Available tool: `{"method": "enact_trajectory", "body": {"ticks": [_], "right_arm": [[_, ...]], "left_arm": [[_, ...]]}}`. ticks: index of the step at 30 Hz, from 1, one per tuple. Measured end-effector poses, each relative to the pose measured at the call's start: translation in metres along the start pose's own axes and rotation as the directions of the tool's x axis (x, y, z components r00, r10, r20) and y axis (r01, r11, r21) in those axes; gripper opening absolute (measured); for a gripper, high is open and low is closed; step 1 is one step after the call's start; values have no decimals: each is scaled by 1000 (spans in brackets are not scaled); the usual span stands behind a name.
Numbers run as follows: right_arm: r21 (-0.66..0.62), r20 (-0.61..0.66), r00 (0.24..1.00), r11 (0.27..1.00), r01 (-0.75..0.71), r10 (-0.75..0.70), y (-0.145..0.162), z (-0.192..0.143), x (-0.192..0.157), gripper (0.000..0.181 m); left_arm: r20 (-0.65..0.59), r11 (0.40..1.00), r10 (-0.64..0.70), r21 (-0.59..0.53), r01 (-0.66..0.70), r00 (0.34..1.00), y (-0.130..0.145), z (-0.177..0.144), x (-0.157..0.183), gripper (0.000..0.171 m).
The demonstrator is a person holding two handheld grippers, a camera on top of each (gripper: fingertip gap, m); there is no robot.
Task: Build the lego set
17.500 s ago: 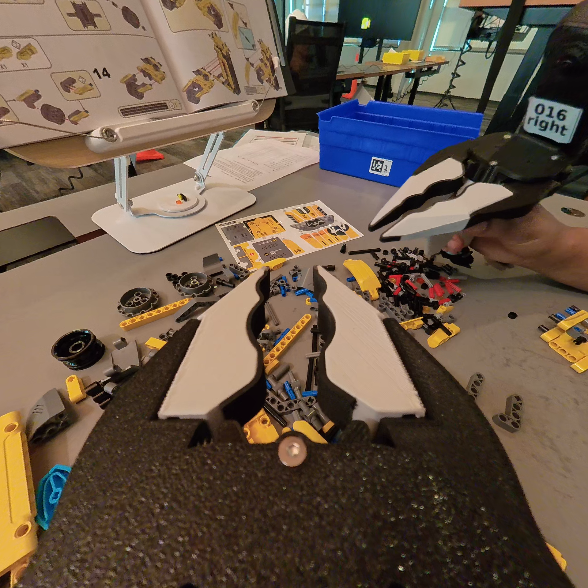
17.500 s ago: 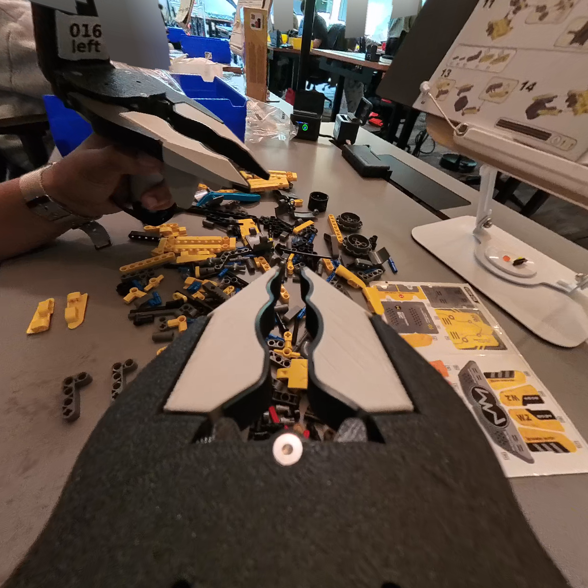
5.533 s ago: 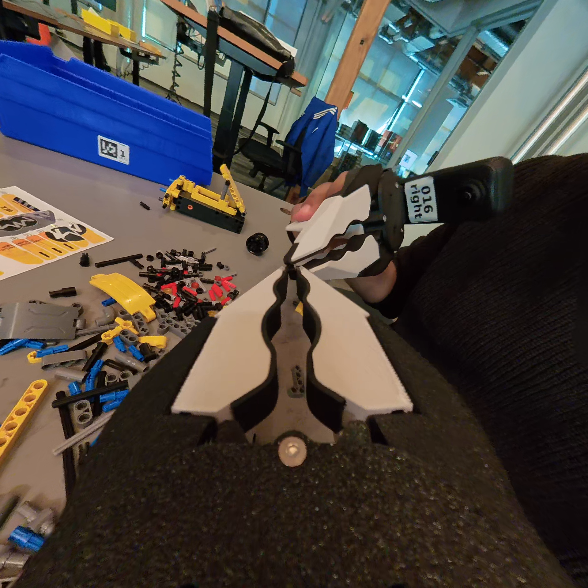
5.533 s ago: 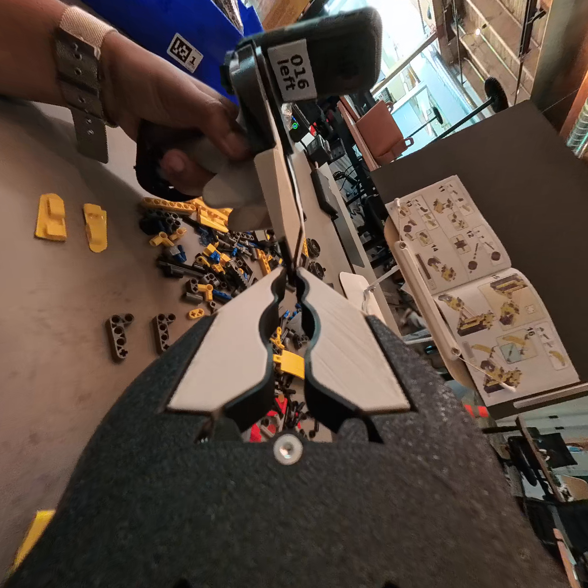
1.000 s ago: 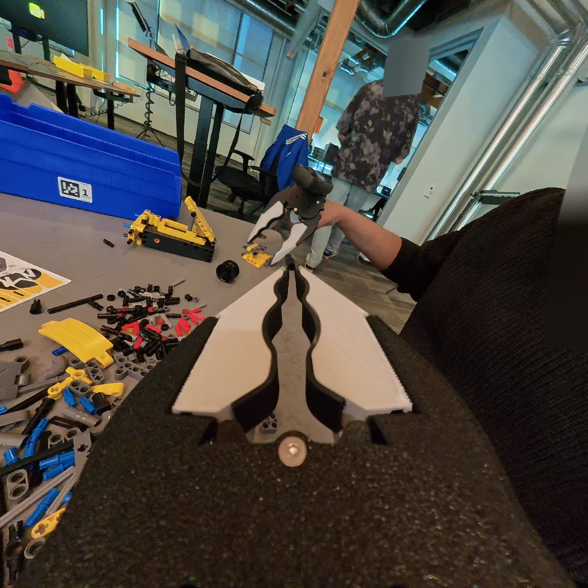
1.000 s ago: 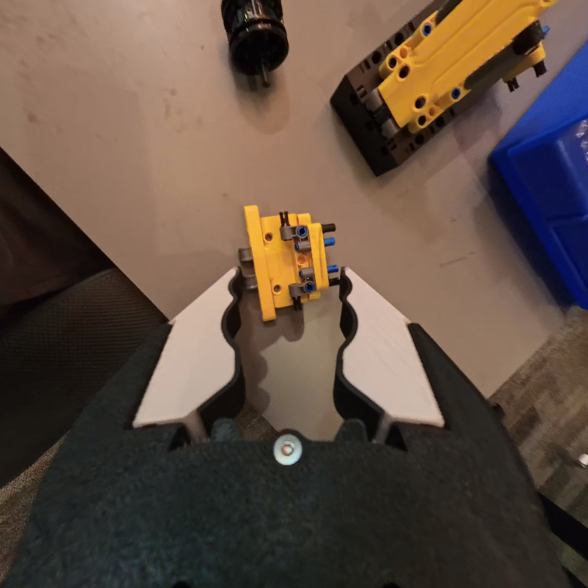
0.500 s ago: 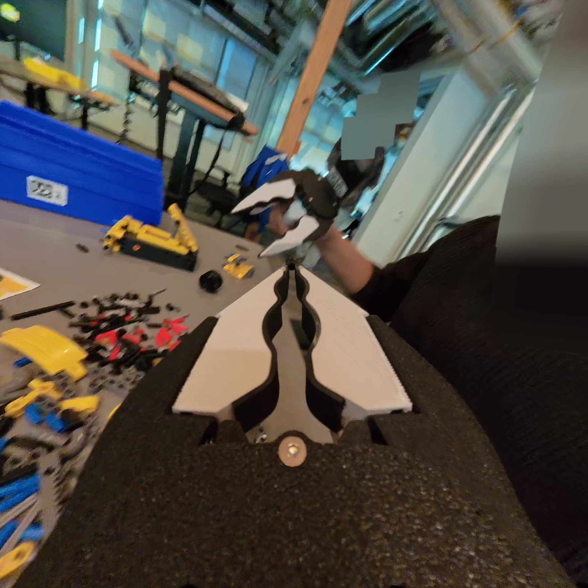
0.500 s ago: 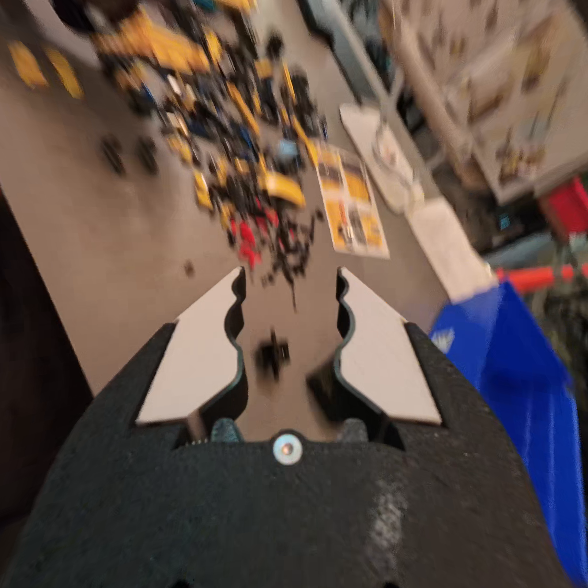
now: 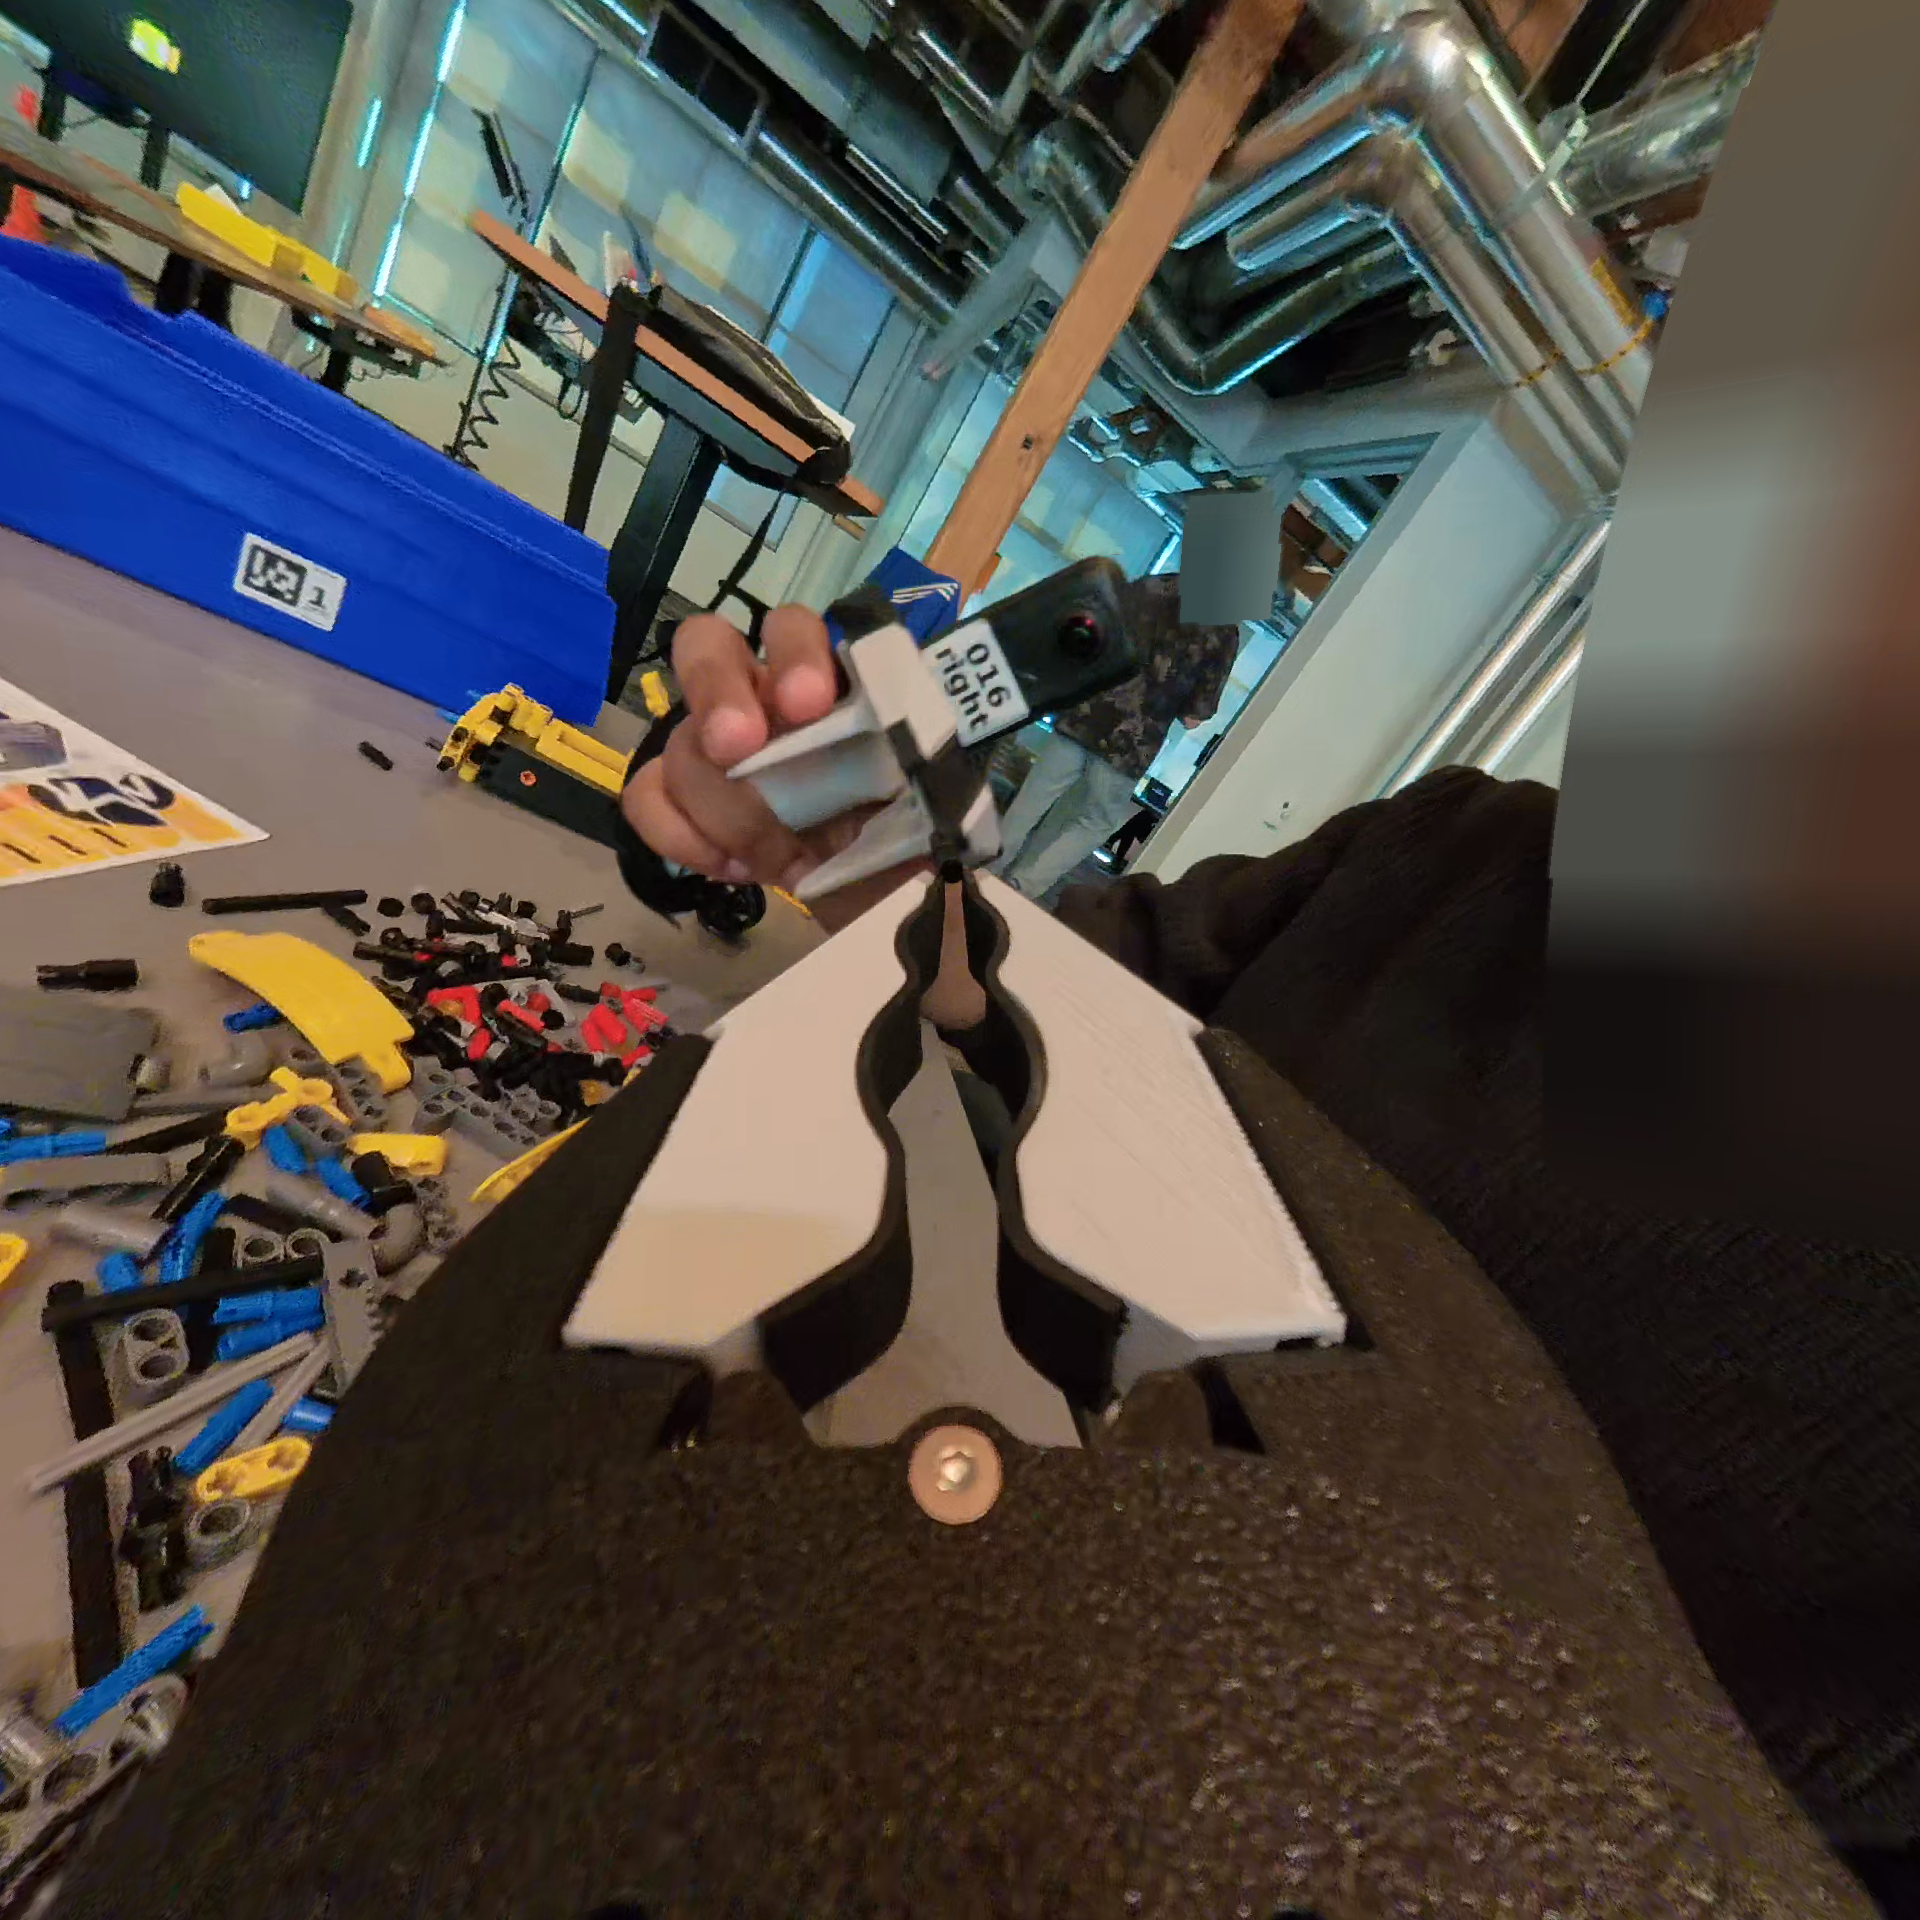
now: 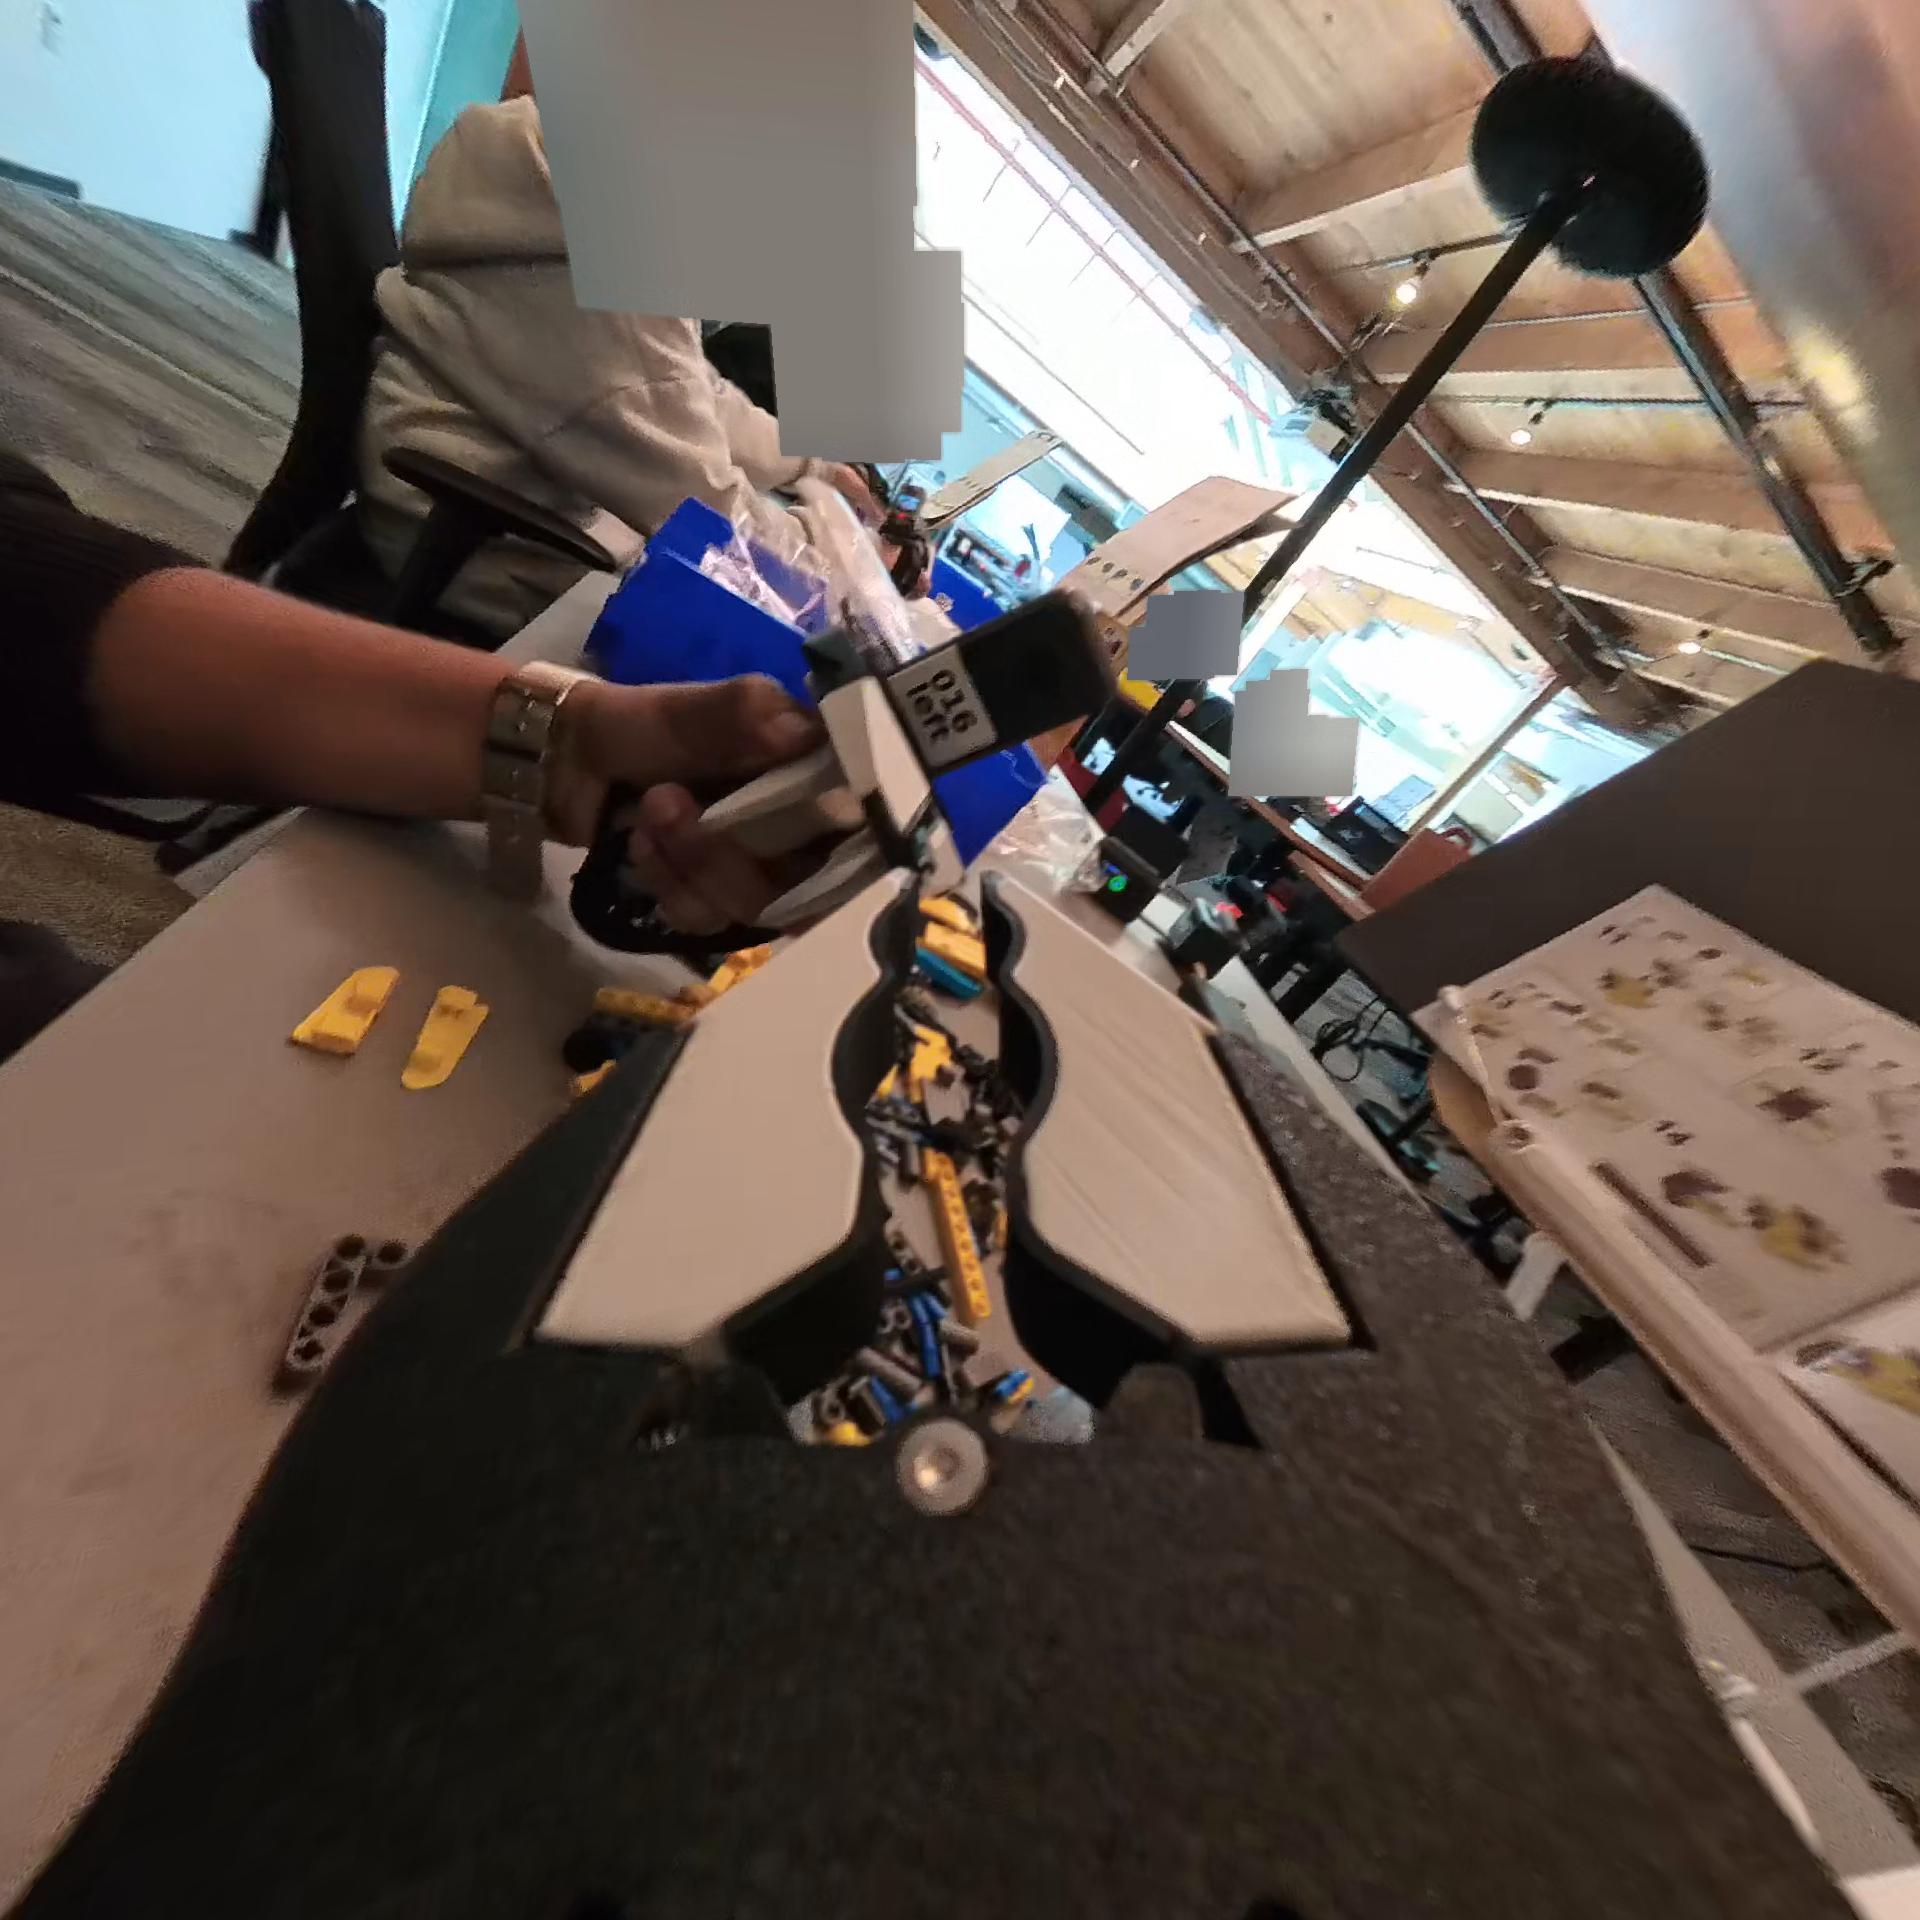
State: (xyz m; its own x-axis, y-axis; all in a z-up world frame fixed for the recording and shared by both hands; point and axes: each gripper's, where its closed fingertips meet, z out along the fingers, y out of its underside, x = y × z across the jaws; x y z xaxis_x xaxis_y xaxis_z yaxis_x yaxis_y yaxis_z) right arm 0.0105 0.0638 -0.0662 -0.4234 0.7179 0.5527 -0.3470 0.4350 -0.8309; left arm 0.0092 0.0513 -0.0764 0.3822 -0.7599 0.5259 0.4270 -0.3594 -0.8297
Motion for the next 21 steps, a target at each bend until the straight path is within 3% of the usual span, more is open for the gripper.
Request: {"method": "enact_trajectory", "body": {"ticks": [5,11,14,21], "right_arm": [[-61,15,999,997,49,-48,23,-2,-16,14],[-38,52,998,999,23,-21,20,-5,-22,14],[-44,59,997,998,51,-48,20,-4,-26,4],[-32,45,997,998,61,-59,17,-4,-25,5]], "left_arm": [[3,997,-64,-49,64,998,11,6,-7,3],[2,990,-81,-118,81,997,24,14,-8,3],[-4,988,-91,-125,90,996,26,14,-7,3],[-18,989,-97,-117,94,995,25,14,-5,3]]}}
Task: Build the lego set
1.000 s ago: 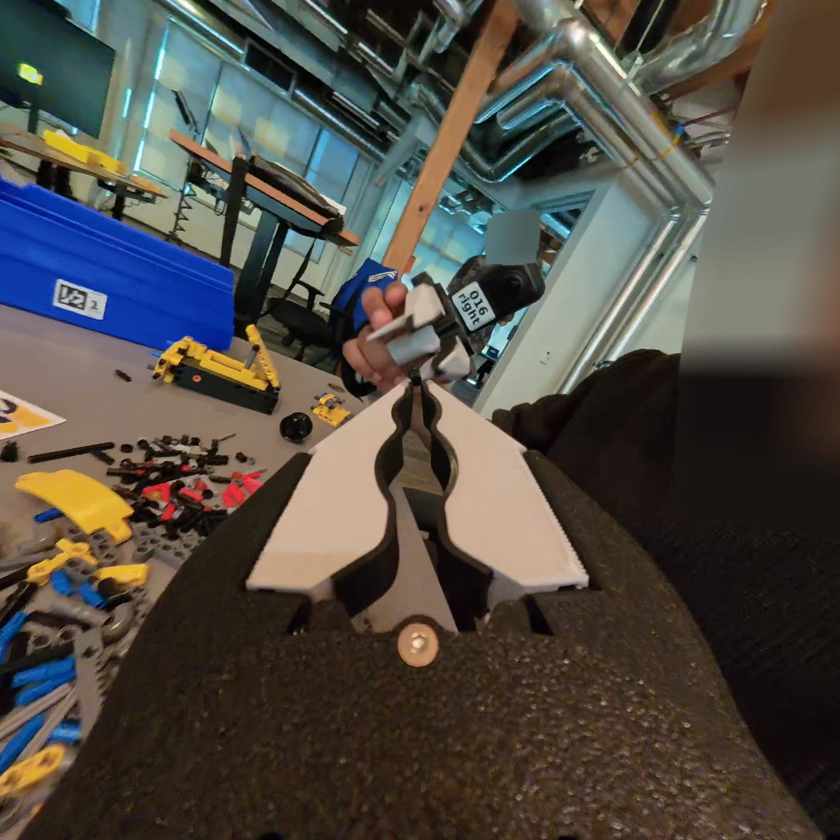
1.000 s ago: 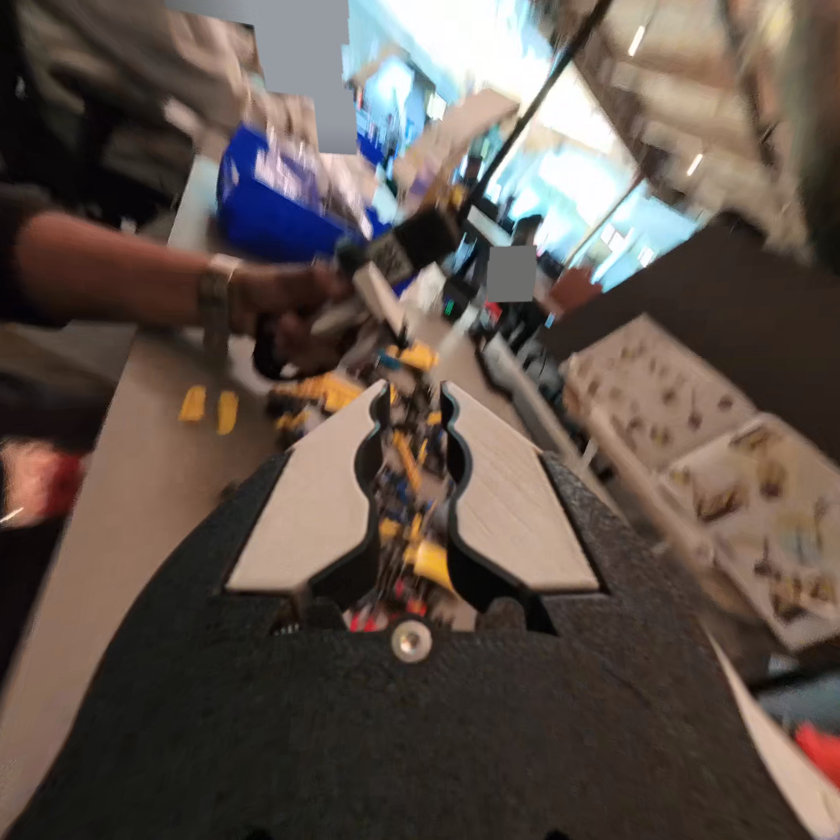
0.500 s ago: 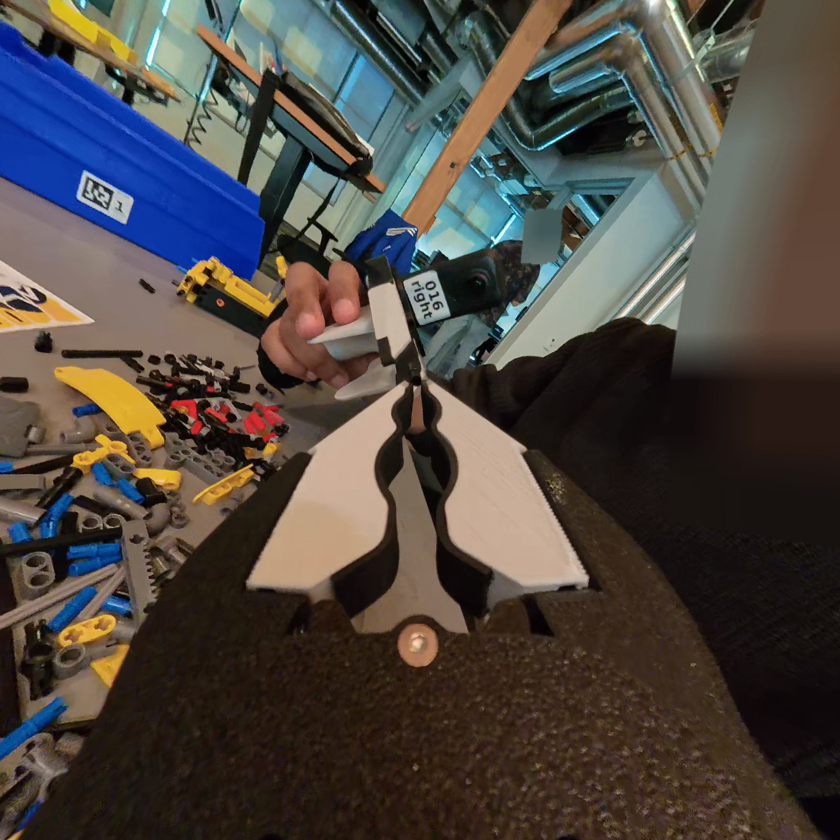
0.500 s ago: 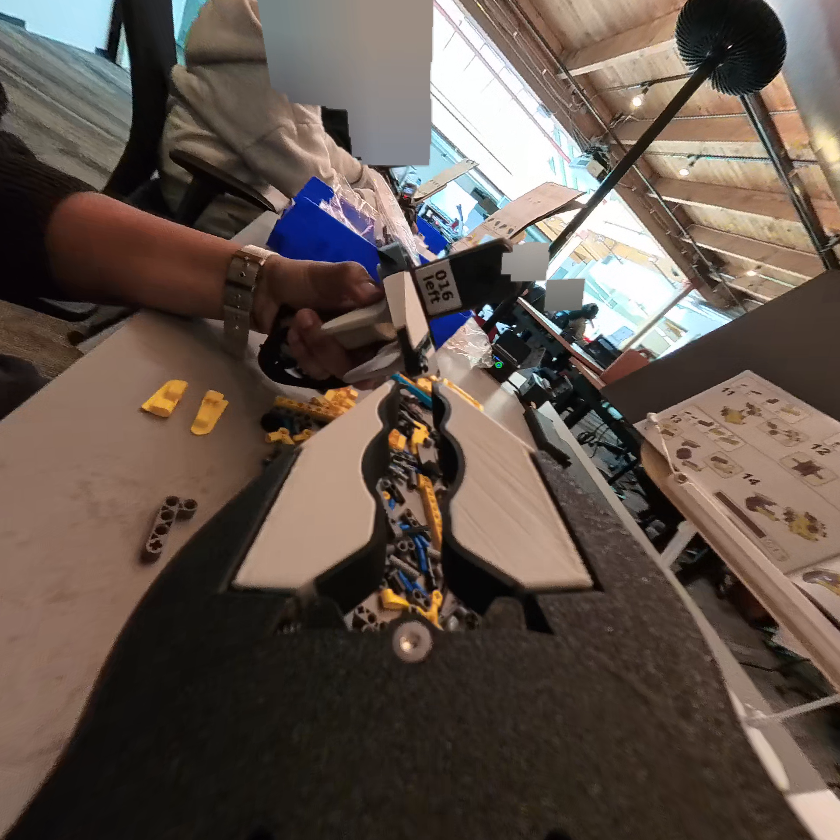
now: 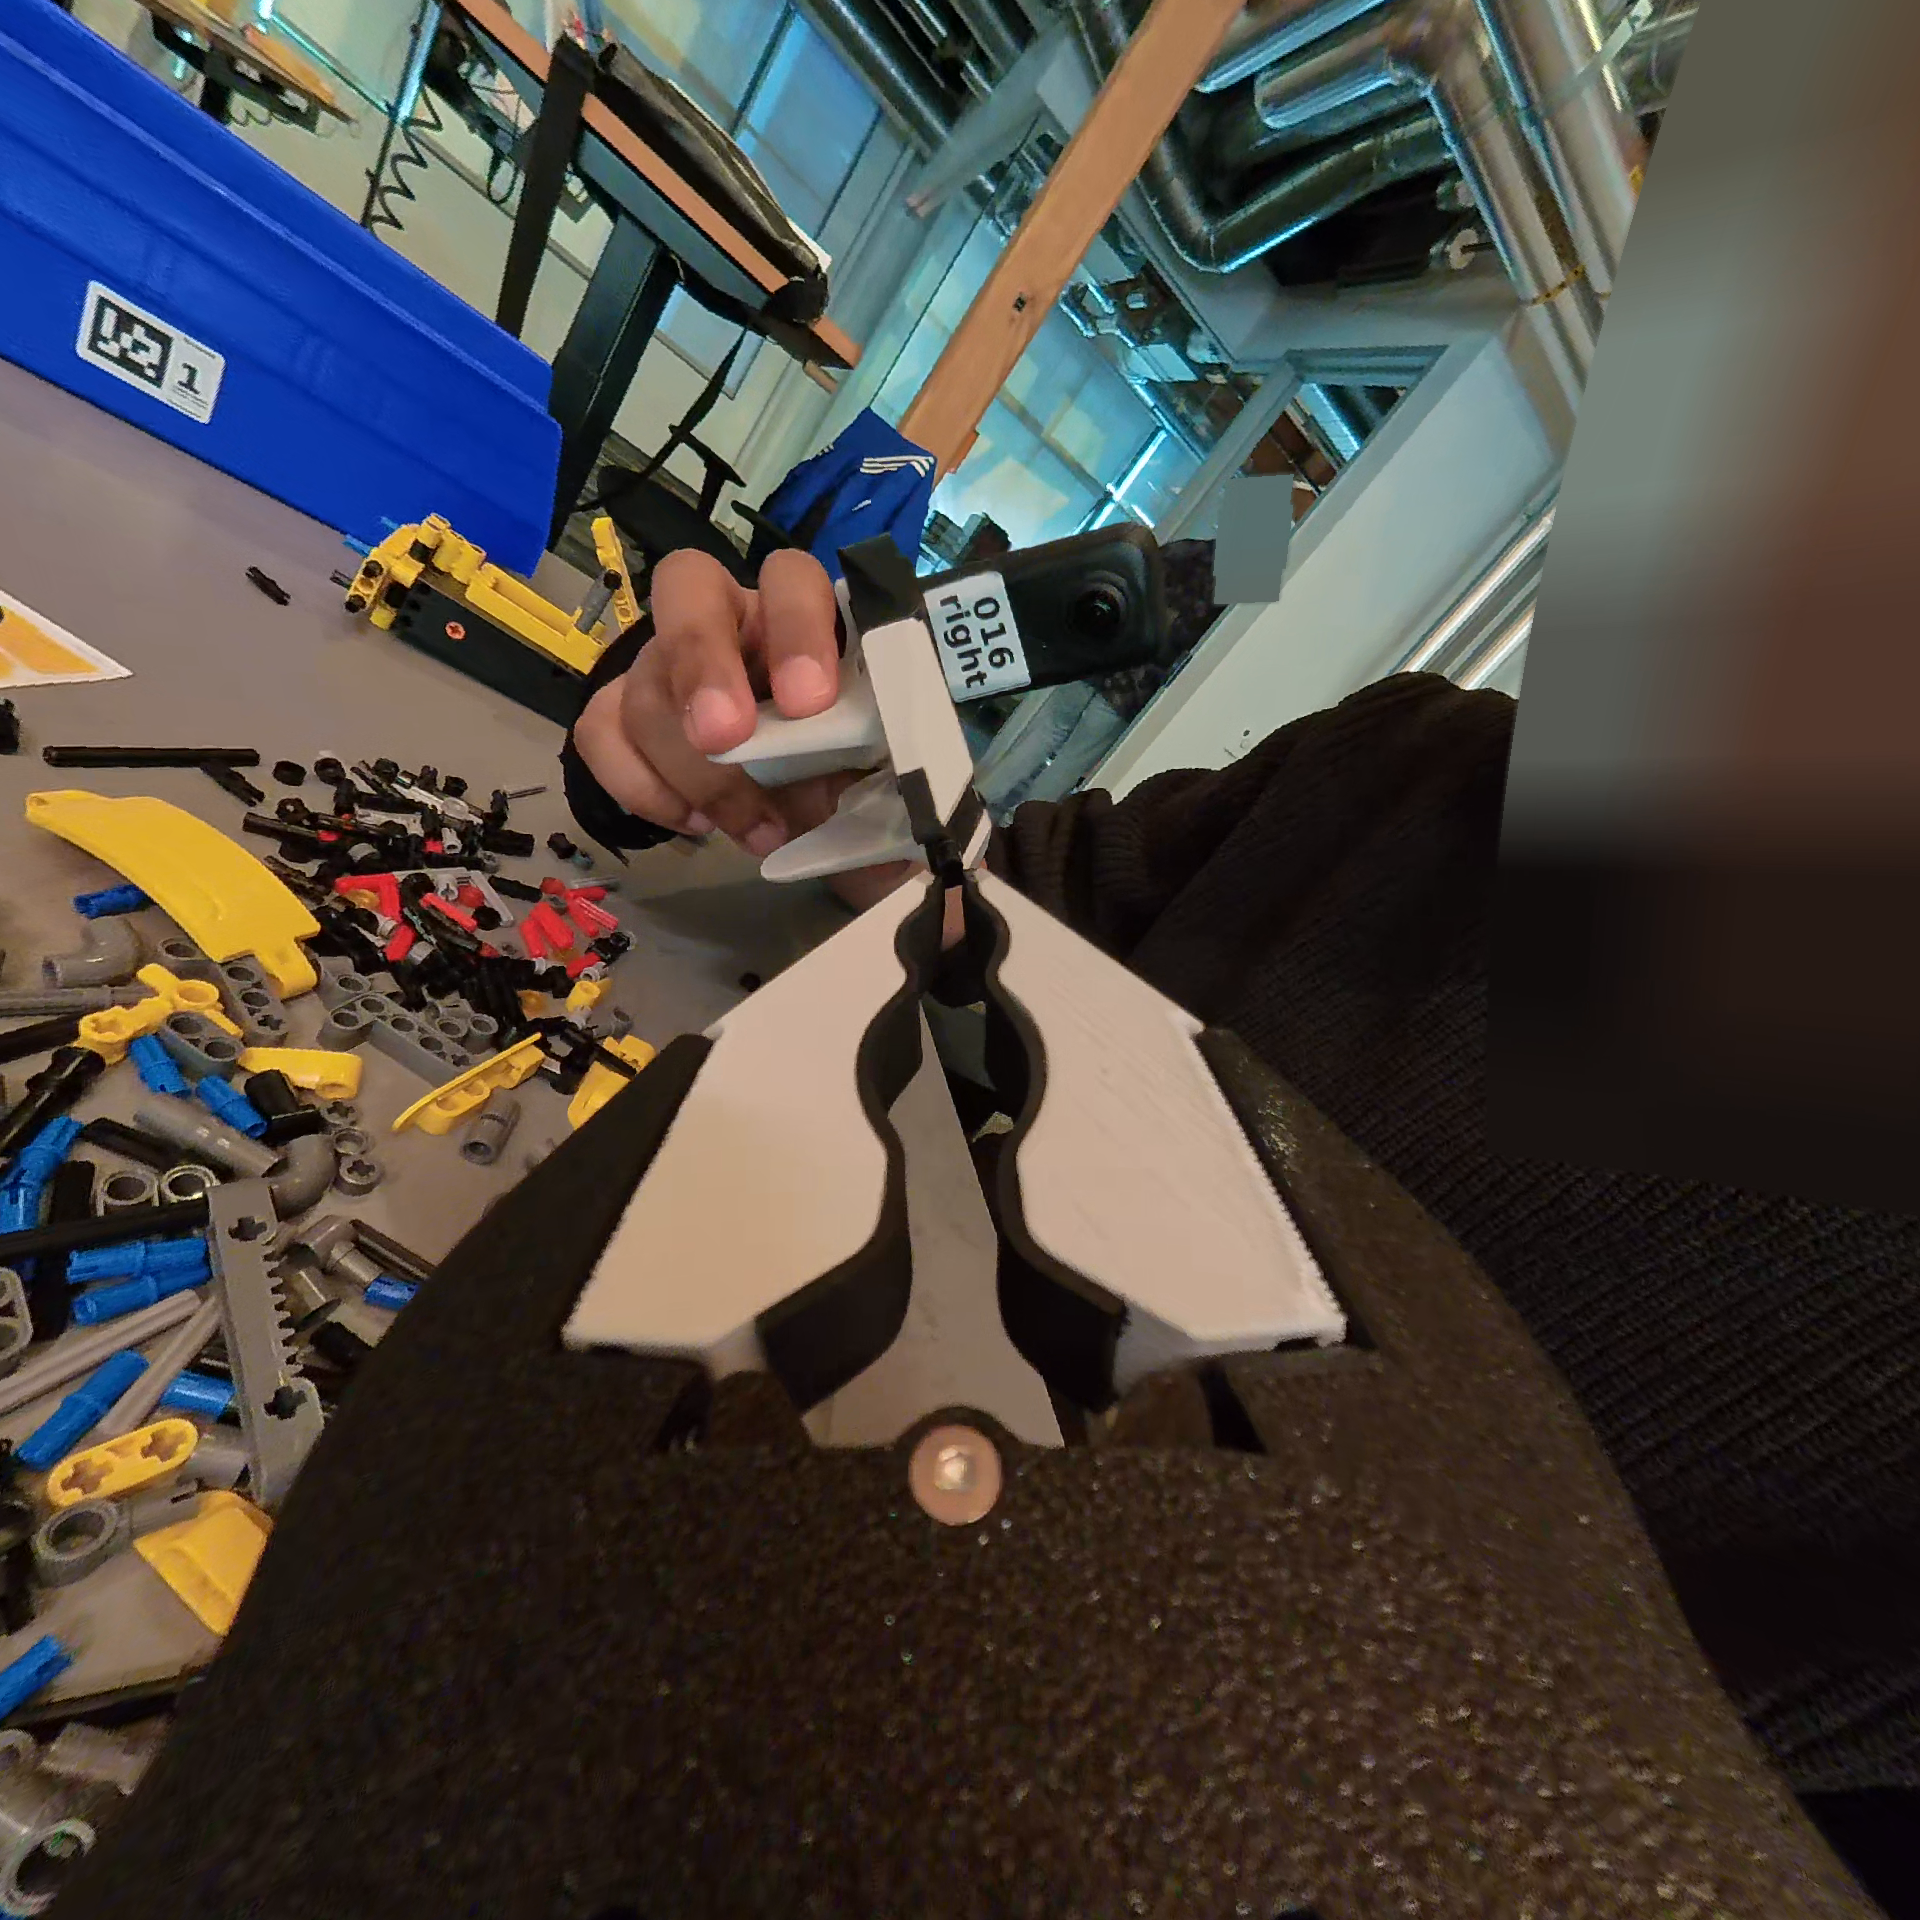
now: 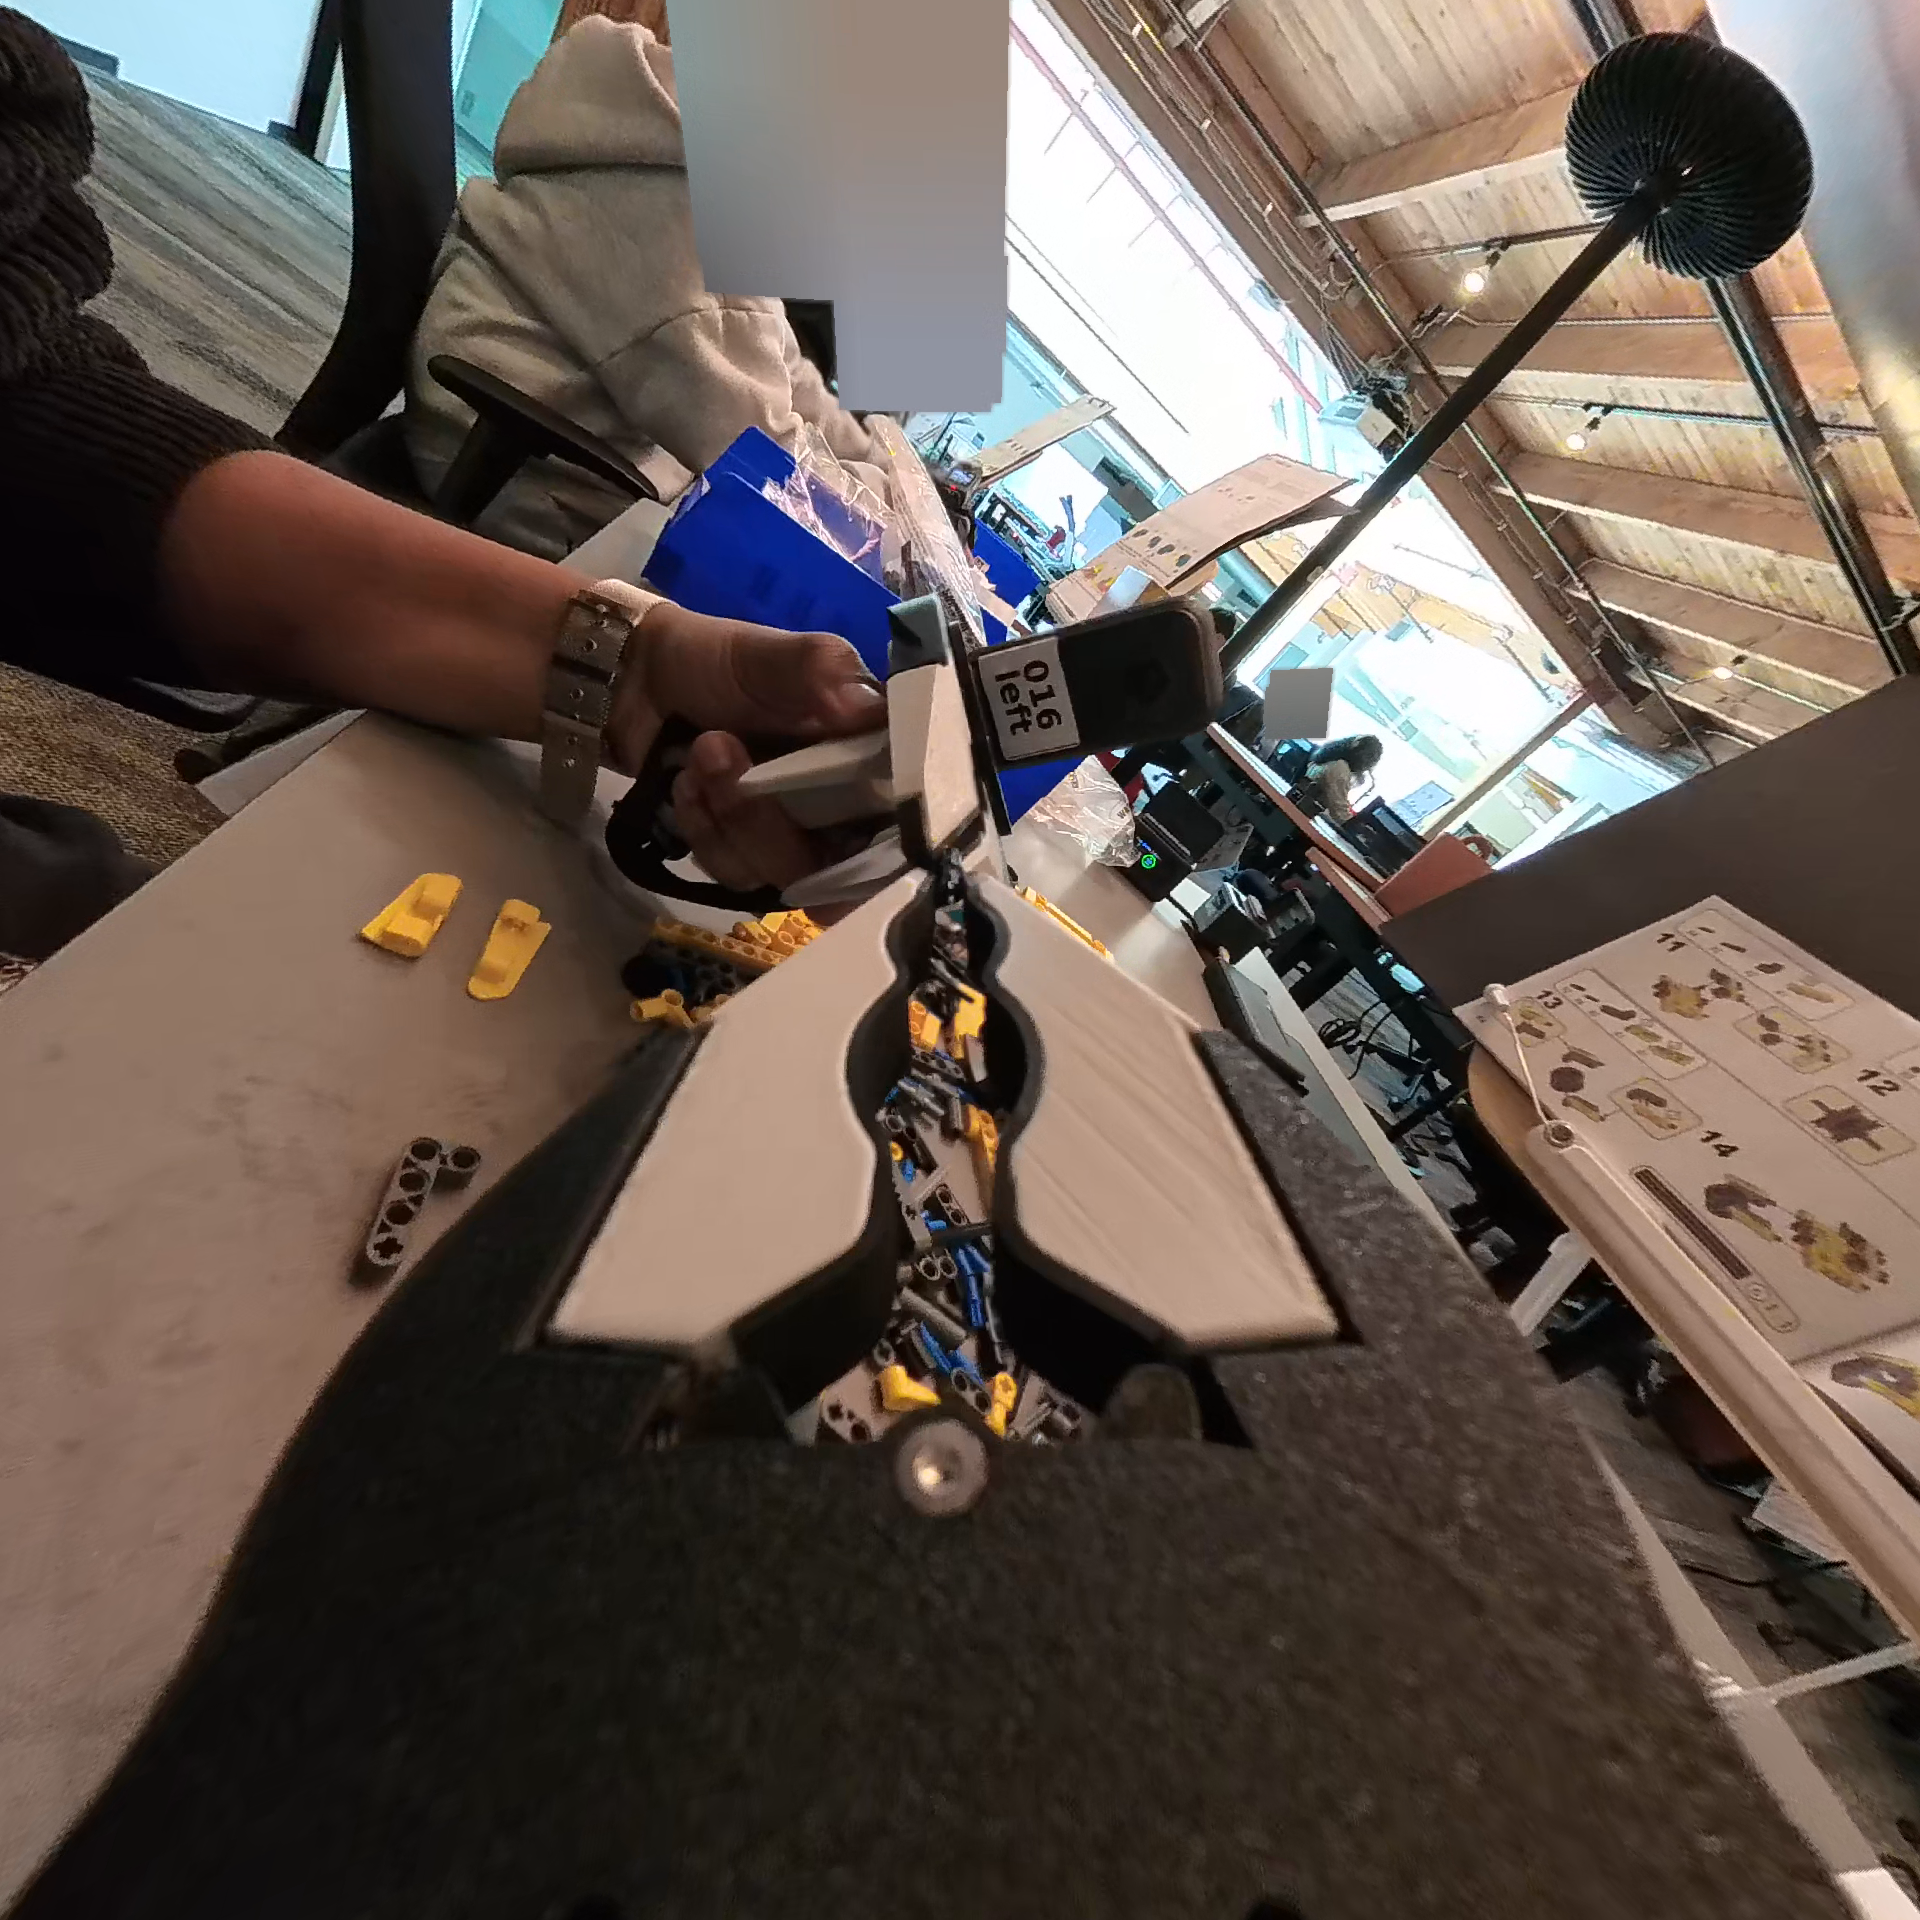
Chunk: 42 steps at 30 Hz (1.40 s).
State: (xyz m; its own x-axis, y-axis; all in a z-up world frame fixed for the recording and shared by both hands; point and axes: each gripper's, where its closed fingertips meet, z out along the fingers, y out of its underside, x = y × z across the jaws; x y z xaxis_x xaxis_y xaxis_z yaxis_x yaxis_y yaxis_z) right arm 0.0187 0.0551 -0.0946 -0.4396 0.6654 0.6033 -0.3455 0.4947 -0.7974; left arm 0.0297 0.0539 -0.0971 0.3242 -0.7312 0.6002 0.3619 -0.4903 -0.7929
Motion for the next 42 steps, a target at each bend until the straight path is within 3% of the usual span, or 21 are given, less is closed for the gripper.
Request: {"method": "enact_trajectory", "body": {"ticks": [5,8,15,18,42], "right_arm": [[7,-15,1000,1000,1,-1,-3,0,3,3],[3,-1,998,998,-57,57,-6,-1,7,3],[-19,13,998,997,-69,69,-5,0,6,3],[-22,9,998,997,-69,69,-5,1,6,3],[-1,-37,998,999,-45,45,-1,1,5,5]], "left_arm": [[12,999,33,30,-33,999,-5,-1,1,5],[37,995,69,63,-71,997,-11,-3,1,20],[29,996,68,60,-69,997,-11,-1,2,18],[27,997,67,40,-68,997,-8,1,2,4],[8,999,-5,50,4,1000,-8,0,-3,4]]}}
